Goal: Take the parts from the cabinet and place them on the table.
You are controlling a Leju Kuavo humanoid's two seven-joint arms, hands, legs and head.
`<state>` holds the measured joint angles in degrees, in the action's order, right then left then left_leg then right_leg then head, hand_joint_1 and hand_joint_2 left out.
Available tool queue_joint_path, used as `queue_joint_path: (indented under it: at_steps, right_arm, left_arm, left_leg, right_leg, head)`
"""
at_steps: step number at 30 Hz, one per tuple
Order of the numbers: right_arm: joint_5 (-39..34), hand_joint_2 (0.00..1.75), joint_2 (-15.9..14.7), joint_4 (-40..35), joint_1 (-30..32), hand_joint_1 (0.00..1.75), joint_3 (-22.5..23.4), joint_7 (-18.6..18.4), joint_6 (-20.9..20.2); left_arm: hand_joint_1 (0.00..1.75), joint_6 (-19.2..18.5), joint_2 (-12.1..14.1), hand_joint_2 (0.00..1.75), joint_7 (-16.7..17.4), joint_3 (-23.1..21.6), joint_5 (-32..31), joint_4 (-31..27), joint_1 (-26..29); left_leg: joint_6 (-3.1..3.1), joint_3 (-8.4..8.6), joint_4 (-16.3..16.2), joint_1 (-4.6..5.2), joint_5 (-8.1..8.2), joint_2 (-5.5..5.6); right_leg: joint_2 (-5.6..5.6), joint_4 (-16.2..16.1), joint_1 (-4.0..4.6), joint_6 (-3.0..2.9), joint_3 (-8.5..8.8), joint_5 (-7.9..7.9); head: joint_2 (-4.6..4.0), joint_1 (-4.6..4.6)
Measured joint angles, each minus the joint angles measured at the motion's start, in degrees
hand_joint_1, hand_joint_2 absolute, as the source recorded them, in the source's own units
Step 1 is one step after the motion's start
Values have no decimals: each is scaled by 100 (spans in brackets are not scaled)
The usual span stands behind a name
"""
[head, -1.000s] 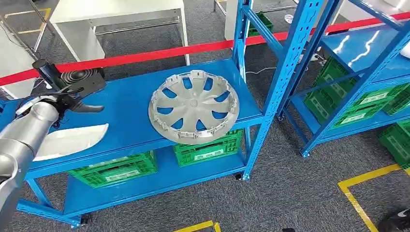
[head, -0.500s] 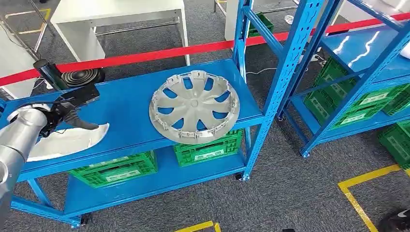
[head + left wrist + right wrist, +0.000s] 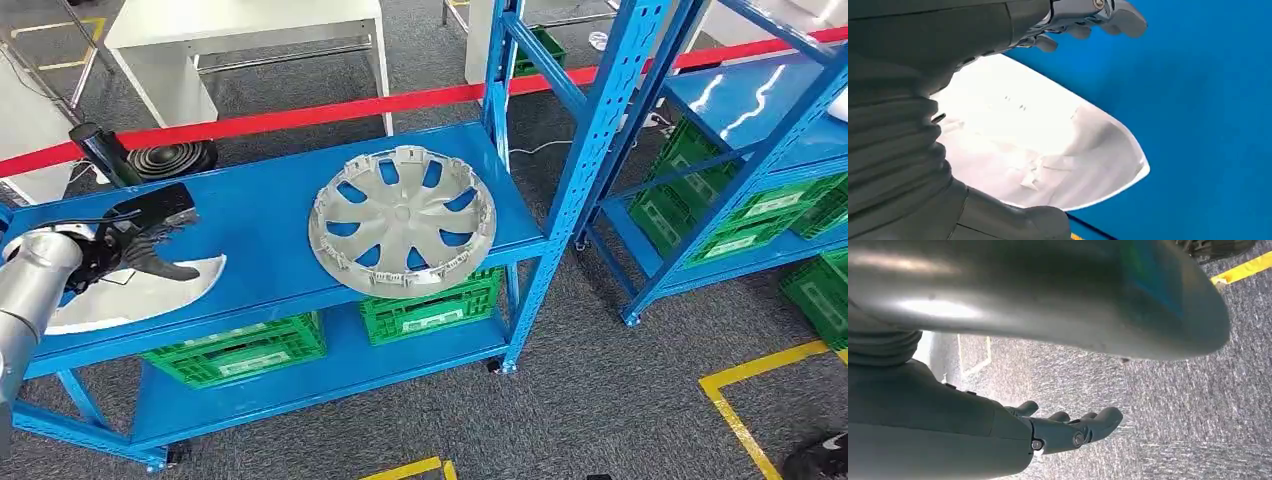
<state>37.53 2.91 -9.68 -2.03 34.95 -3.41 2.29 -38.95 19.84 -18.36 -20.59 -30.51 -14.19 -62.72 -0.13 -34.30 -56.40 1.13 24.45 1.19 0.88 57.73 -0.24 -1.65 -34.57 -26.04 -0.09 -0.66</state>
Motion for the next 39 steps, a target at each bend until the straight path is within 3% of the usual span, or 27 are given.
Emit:
queue_joint_path:
  at_steps: [7,26,37,38,39]
  right_arm:
    - [15,0,0,0,2,0,13,-20,18]
    - [33,0,0,0,6,0,133,-61,81]
    - [48,0,0,0,3,0,138,-15,88]
    - [50,0,0,0,3,0,138,-13,90]
    - [52,0,0,0,3,0,138,-15,92]
  left_arm:
    - [0,-195,88,175,-230,-4,-70,-44,194]
    - [0,-144,256,175,-579,-17,-136,-83,741]
    - [0,868,238,175,-422,-160,-676,-157,929]
    - [16,1022,230,175,-356,-202,-767,-164,942]
    - [101,1155,221,175,-293,-234,-862,-173,953]
  left_leg:
    - [6,0,0,1,6,-1]
    - [17,-11,0,1,20,-1]
    - [24,3,0,3,25,-1]
    - [24,6,0,3,25,-1]
    - [24,8,0,3,25,-2]
  right_leg:
    - [1,-2,-1,6,0,-5]
    - [2,-21,-1,14,0,-15]
    - [1,-28,-2,16,16,-16]
    - [1,-28,-2,16,17,-16]
    - [1,-28,-2,16,19,-16]
  head:
    - [0,-2]
    - [0,-2]
    - [0,-2]
    - [0,0]
    - [0,0]
